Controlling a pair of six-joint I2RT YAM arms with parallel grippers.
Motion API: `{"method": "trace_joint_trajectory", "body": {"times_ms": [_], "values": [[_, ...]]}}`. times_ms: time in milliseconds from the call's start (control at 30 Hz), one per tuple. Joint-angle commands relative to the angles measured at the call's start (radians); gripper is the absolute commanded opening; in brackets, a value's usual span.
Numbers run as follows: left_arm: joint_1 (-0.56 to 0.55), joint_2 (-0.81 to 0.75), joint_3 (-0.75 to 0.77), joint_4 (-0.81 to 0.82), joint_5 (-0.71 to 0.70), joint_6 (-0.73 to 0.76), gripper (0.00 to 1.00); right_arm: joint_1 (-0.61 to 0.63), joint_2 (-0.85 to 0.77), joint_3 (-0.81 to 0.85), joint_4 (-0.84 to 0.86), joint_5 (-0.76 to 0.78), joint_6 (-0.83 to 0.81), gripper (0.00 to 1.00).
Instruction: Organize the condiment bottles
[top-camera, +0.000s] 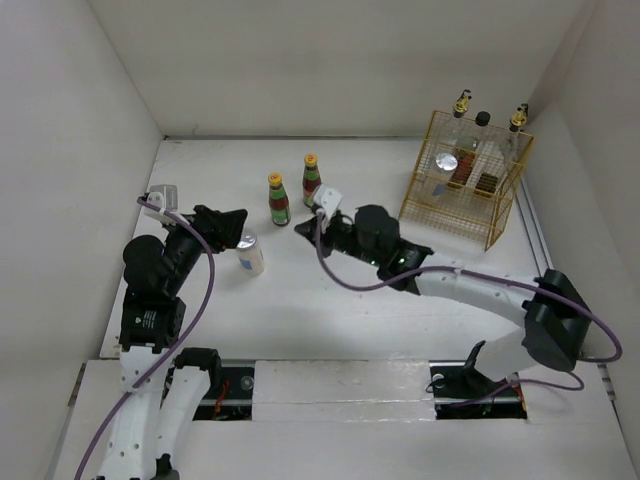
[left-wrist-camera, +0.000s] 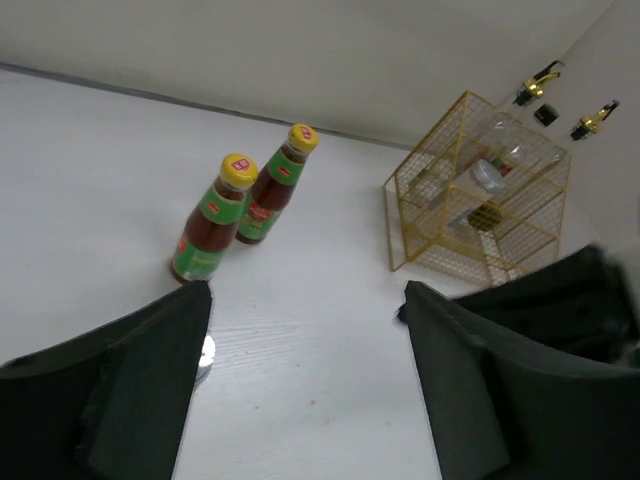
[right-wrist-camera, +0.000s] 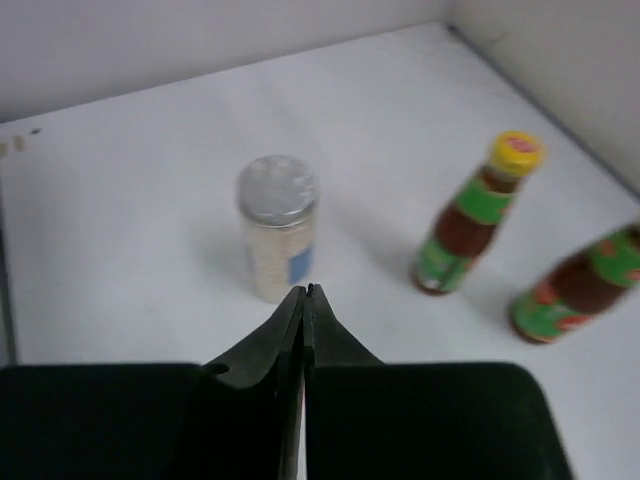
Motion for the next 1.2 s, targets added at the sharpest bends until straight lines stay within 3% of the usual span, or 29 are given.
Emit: {"method": "trace_joint_trajectory", "body": {"times_ms": [0, 67, 100, 133, 167, 233, 367, 467, 600, 667, 833, 1033, 1167], "values": [[0.006, -0.007, -0.007, 0.039, 0.019, 0.006, 0.44, 0.103, 0.1, -0.035, 0.195, -0.036, 0.029, 0.03], [0.006, -0.007, -0.007, 0.03, 0.009, 0.017, 0.33, 0.133, 0.157, 0.004, 0.206, -0.062, 0.029, 0.26], [0.006, -0.007, -0.007, 0.018, 0.009, 0.017, 0.33, 0.152, 0.186, 0.023, 0.206, -0.076, 0.029, 0.41], [0.006, -0.007, -0.007, 0.018, -0.01, 0.017, 0.33, 0.163, 0.246, 0.066, 0.206, -0.076, 0.017, 0.64], [0.006, -0.007, 0.004, 0.007, -0.01, 0.017, 0.33, 0.172, 0.274, 0.088, 0.206, -0.085, -0.003, 0.71], [0.006, -0.007, 0.004, 0.007, -0.019, 0.017, 0.45, 0.197, 0.343, 0.151, 0.197, -0.062, -0.028, 0.85], [0.006, -0.007, 0.013, -0.014, -0.06, 0.017, 0.59, 0.197, 0.407, 0.217, 0.166, 0.057, -0.037, 0.99], [0.006, -0.016, 0.013, -0.014, -0.061, 0.017, 0.72, 0.197, 0.467, 0.273, 0.166, 0.131, -0.055, 0.99], [0.006, -0.016, 0.024, -0.025, -0.1, 0.008, 0.81, 0.197, 0.559, 0.359, 0.166, 0.154, -0.055, 0.99], [0.006, -0.016, 0.033, -0.036, -0.154, -0.01, 0.86, 0.197, 0.597, 0.402, 0.166, 0.142, -0.055, 0.99], [0.006, -0.016, 0.044, -0.074, -0.235, -0.02, 0.9, 0.197, 0.691, 0.494, 0.206, 0.119, -0.034, 0.88], [0.006, -0.016, 0.044, -0.074, -0.212, -0.02, 0.9, 0.197, 0.668, 0.443, 0.287, 0.128, 0.0, 0.43], [0.006, -0.007, 0.044, -0.074, -0.2, -0.02, 0.9, 0.197, 0.503, 0.267, 0.383, 0.154, 0.02, 0.33]]}}
